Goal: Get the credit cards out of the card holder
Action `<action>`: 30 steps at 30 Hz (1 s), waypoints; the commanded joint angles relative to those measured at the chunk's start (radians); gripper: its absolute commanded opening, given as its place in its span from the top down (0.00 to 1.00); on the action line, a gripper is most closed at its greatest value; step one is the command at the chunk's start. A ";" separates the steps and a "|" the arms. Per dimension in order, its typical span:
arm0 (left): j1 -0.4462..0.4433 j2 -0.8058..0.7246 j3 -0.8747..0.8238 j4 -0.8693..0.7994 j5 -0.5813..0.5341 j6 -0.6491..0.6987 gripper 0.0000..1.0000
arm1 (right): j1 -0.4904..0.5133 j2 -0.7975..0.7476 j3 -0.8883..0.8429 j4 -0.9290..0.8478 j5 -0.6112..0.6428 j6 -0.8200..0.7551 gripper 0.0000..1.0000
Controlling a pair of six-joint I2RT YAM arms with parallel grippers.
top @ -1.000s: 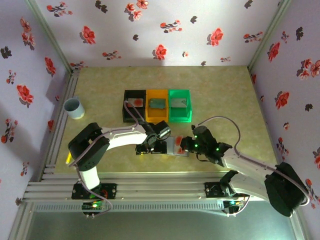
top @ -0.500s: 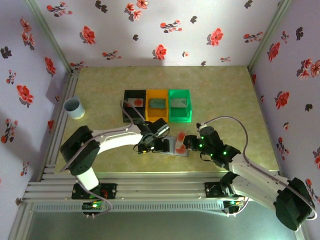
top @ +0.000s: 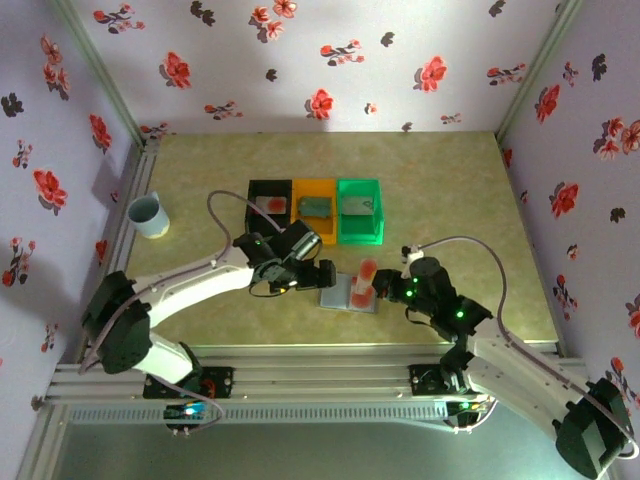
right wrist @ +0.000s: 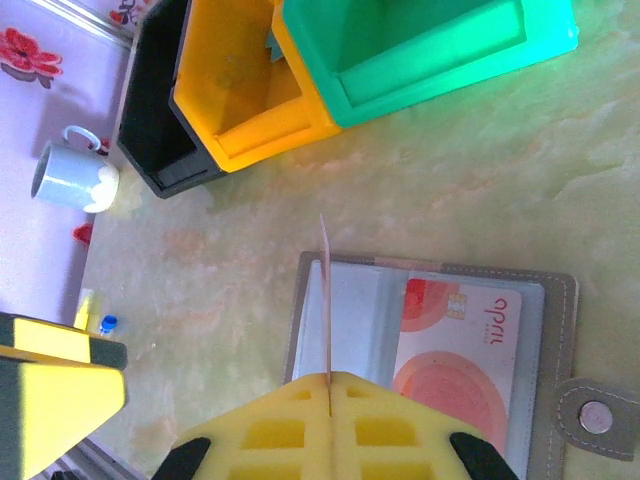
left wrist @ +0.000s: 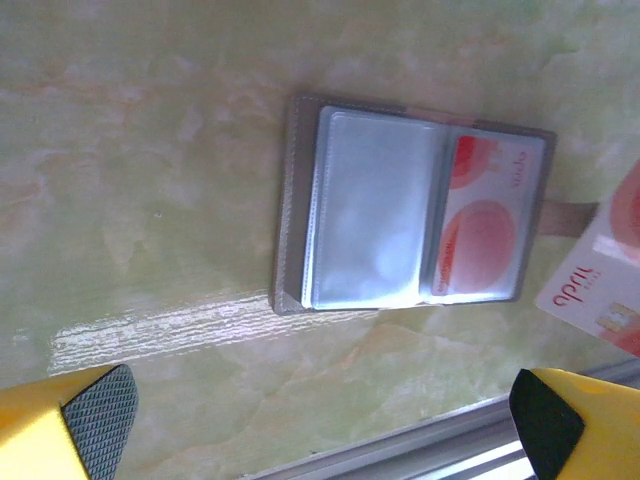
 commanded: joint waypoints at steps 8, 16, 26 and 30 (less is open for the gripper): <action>0.005 -0.222 -0.131 0.160 0.024 0.041 0.00 | -0.012 -0.083 -0.026 0.015 0.019 0.042 1.00; 0.005 -0.363 -0.291 0.387 0.079 0.016 0.00 | -0.018 -0.130 -0.040 0.055 0.018 0.088 1.00; 0.004 -0.424 -0.458 0.685 0.139 -0.067 0.00 | -0.018 -0.207 -0.089 0.160 0.001 0.168 1.00; 0.002 -0.449 -0.517 0.794 0.133 -0.092 0.00 | -0.018 -0.246 -0.108 0.182 0.006 0.190 1.00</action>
